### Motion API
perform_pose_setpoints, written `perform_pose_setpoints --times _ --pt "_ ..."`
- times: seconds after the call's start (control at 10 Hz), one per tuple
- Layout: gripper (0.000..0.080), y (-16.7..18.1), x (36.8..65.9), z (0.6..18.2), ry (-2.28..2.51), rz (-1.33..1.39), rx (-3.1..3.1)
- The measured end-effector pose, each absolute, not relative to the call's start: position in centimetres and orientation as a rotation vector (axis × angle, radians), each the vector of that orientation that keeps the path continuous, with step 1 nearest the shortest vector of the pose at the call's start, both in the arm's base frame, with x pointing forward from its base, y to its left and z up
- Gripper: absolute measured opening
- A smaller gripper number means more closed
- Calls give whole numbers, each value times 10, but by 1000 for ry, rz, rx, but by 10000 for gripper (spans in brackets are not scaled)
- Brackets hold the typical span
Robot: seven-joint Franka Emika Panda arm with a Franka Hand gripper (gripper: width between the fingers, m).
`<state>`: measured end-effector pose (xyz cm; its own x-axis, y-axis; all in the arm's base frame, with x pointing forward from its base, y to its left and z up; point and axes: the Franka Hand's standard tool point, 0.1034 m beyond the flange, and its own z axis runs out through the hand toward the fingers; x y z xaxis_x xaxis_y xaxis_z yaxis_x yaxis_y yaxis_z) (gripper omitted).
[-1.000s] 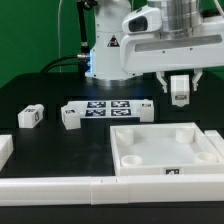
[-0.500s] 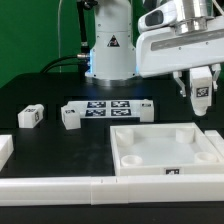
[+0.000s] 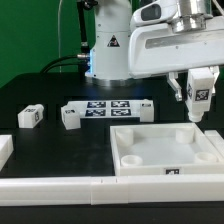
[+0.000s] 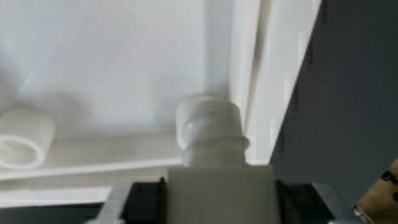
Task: Assemble one leg
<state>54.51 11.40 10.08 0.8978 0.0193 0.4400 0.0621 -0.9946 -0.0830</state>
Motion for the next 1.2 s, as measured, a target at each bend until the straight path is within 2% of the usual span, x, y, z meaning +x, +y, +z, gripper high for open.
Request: perform_pose_setpoints --times 0.2,0.3,0.4,0.9,1.2 --pt "292 113 545 101 -60 -725 -2961" --pt "292 111 547 104 -56 -858 -2933" --pt "292 111 541 92 -61 -798 -2951" --pt "292 125 585 76 -127 -788 -2944" --pt "292 122 587 75 -149 -785 -2950"
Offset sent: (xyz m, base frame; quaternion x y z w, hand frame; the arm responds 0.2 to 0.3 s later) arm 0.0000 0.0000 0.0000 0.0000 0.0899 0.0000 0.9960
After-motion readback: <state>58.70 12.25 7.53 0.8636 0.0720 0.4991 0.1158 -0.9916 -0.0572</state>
